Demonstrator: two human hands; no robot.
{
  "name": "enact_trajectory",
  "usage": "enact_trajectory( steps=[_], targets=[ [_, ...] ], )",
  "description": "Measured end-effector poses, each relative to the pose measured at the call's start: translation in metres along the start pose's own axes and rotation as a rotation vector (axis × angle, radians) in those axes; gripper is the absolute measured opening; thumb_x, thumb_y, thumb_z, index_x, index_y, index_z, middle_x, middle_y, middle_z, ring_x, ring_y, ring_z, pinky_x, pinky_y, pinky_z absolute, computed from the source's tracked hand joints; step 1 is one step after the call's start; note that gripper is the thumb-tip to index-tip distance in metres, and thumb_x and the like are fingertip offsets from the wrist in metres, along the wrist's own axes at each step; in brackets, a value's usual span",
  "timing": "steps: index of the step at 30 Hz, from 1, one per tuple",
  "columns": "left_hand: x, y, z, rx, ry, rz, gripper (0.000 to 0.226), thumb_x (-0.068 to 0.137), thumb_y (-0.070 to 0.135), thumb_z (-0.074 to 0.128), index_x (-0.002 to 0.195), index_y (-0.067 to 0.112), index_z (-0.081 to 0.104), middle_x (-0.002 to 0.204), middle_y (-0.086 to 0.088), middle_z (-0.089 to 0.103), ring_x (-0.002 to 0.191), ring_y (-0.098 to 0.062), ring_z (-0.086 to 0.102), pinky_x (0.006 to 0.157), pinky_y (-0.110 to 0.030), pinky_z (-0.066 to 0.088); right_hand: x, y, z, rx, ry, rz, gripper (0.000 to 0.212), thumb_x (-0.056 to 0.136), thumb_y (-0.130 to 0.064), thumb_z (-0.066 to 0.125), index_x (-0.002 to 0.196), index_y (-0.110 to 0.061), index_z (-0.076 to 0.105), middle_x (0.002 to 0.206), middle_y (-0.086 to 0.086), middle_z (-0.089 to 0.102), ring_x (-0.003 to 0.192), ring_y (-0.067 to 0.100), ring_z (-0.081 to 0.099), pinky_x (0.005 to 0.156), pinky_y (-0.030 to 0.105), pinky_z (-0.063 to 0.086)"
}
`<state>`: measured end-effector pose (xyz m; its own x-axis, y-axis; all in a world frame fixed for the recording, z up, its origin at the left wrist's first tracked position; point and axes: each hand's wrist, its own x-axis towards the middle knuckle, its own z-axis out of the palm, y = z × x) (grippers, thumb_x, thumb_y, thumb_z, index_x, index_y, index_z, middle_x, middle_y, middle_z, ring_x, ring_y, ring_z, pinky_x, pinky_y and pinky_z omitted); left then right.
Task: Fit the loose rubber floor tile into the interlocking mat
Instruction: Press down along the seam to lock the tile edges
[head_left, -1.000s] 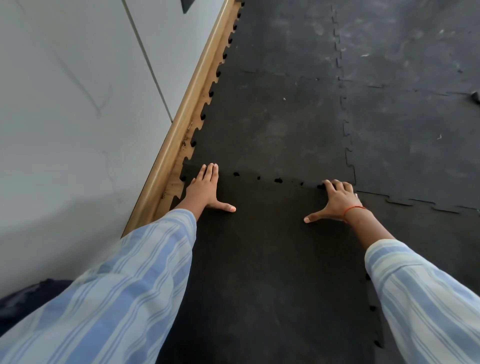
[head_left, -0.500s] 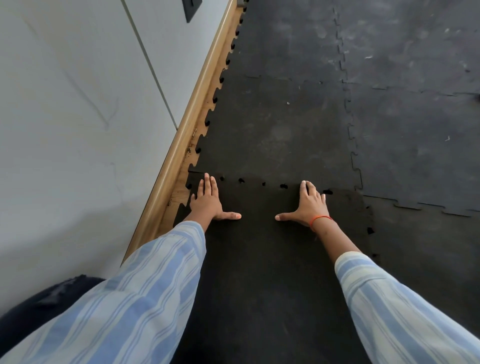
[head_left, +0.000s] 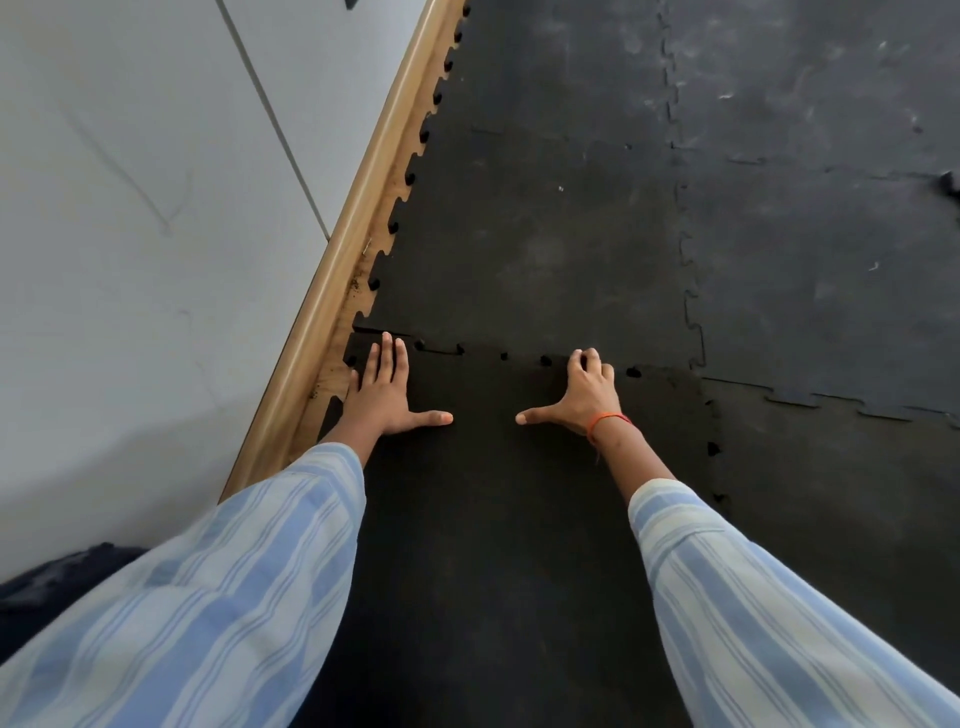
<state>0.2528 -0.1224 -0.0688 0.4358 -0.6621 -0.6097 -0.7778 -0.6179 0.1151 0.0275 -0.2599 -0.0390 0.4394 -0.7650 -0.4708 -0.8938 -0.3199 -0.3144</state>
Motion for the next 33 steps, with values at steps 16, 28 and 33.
enact_trajectory(
  steps=[16,28,33],
  targets=[
    [-0.011,0.004,0.003,-0.038,0.084,-0.131,0.134,0.055,0.091,0.051,0.143,0.034,-0.032,0.149,-0.015,-0.042,0.141,-0.039,-0.026,0.114,-0.058,0.003,0.005,-0.047,0.020,-0.272,-0.121,-0.156,0.119,0.071,-0.062,0.068,0.152,-0.022,-0.010,0.158,0.007,-0.023,0.146,0.029,-0.018,0.114,0.059,0.001],
    [-0.009,0.005,0.007,-0.169,0.077,-0.217,0.139,0.053,0.087,0.060,0.138,0.039,-0.038,0.152,-0.031,-0.023,0.142,-0.047,-0.016,0.115,-0.058,0.001,-0.016,0.076,-0.006,0.068,0.245,0.574,0.145,0.038,-0.100,0.042,0.153,-0.021,0.001,0.158,0.019,0.005,0.142,0.043,0.009,0.111,0.062,0.014],
    [-0.004,-0.001,0.006,-0.176,0.073,-0.165,0.140,0.051,0.087,0.061,0.137,0.039,-0.040,0.151,-0.031,-0.026,0.142,-0.046,-0.018,0.115,-0.056,-0.001,-0.025,0.076,-0.005,0.050,0.286,0.584,0.139,0.042,-0.096,0.049,0.152,-0.025,0.003,0.158,0.015,0.010,0.138,0.042,0.018,0.107,0.057,0.025]
  ],
)
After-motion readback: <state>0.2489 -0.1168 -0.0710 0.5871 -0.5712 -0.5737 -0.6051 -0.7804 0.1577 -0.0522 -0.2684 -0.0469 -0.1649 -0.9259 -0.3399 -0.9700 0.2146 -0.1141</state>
